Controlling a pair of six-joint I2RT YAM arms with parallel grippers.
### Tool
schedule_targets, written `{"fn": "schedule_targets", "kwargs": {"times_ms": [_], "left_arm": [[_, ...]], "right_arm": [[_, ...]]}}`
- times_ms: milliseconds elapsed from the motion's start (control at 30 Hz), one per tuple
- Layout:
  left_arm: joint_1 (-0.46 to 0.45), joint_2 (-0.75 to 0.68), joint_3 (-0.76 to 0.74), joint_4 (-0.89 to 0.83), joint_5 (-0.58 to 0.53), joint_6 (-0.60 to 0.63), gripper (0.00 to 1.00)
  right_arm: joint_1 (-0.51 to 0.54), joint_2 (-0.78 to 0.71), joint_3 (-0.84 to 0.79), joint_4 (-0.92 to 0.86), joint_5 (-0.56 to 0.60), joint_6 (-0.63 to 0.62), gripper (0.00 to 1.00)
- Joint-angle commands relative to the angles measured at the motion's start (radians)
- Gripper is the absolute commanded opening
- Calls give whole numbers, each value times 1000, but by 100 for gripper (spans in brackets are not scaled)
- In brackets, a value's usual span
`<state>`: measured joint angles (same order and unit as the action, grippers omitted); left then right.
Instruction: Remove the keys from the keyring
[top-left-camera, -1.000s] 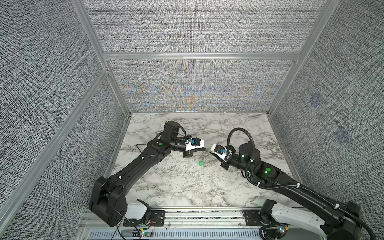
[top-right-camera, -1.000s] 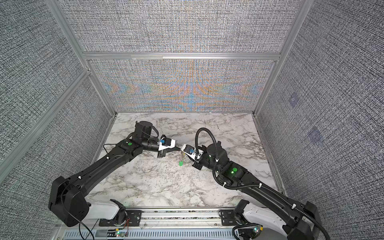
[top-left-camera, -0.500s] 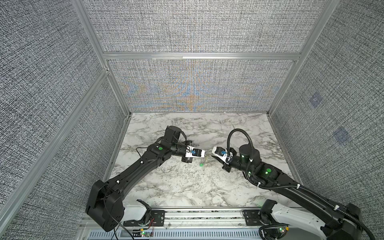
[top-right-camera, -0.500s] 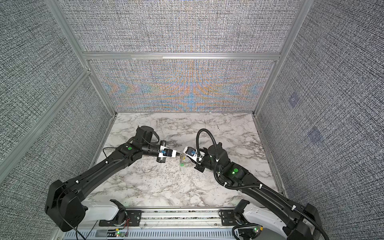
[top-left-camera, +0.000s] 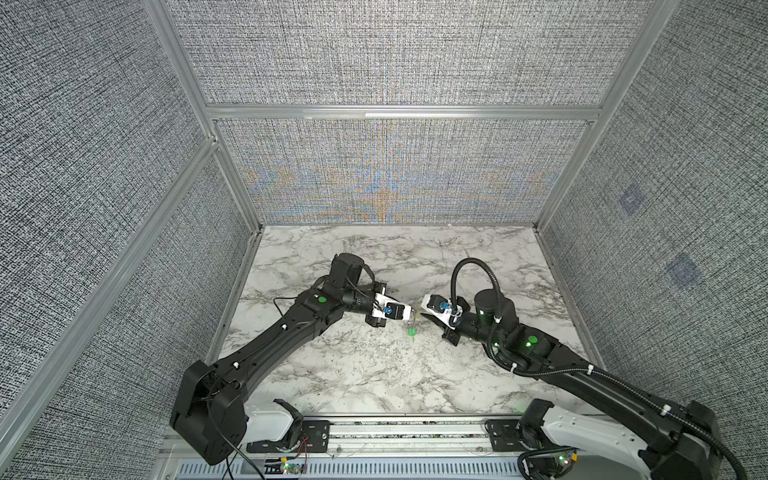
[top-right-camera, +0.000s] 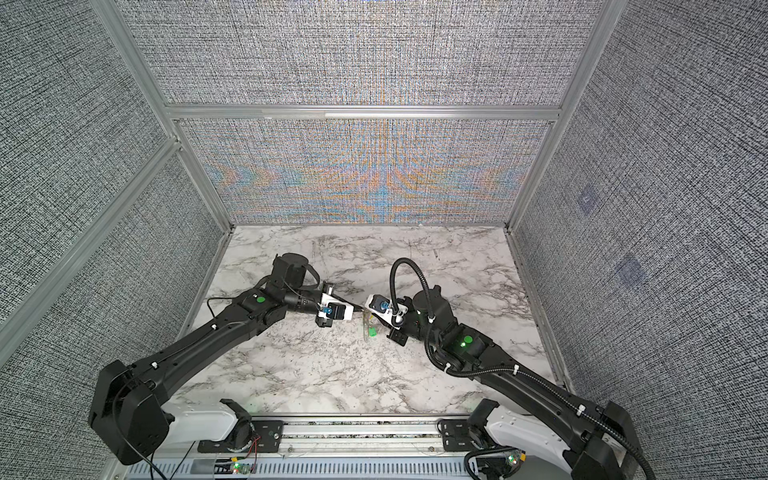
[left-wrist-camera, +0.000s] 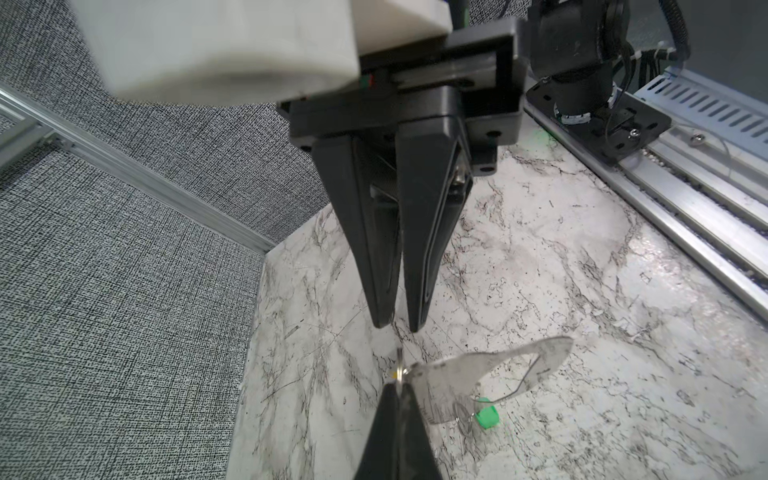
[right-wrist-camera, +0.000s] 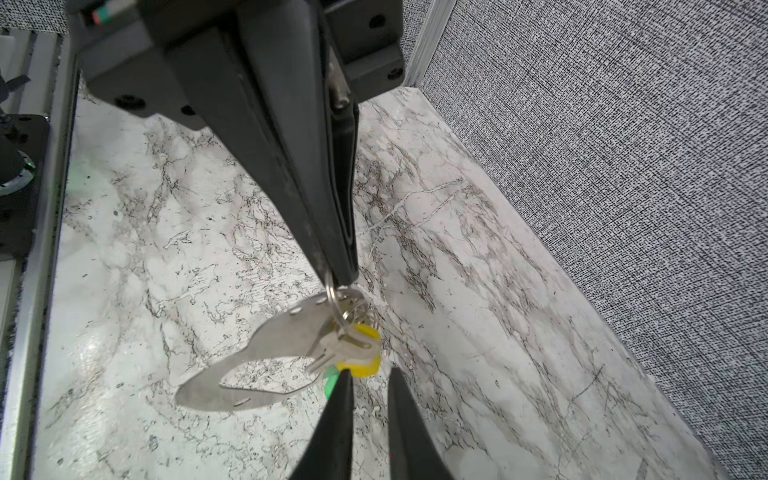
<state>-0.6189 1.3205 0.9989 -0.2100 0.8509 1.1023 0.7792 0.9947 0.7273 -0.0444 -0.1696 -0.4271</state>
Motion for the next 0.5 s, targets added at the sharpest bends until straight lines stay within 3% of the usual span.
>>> {"fn": "schedule_targets", "kwargs": {"times_ms": [0, 267, 467], "left_arm": [[2, -5, -11, 66, 49, -54, 0], [2, -38, -68, 188, 66, -191, 0], [2, -34, -69, 178, 101, -234, 0]], "right_arm": [[2, -6, -9, 56, -25, 4, 18], [8, -9, 0, 67, -33, -6, 18], [12, -19, 7, 75, -41, -6, 17]]}}
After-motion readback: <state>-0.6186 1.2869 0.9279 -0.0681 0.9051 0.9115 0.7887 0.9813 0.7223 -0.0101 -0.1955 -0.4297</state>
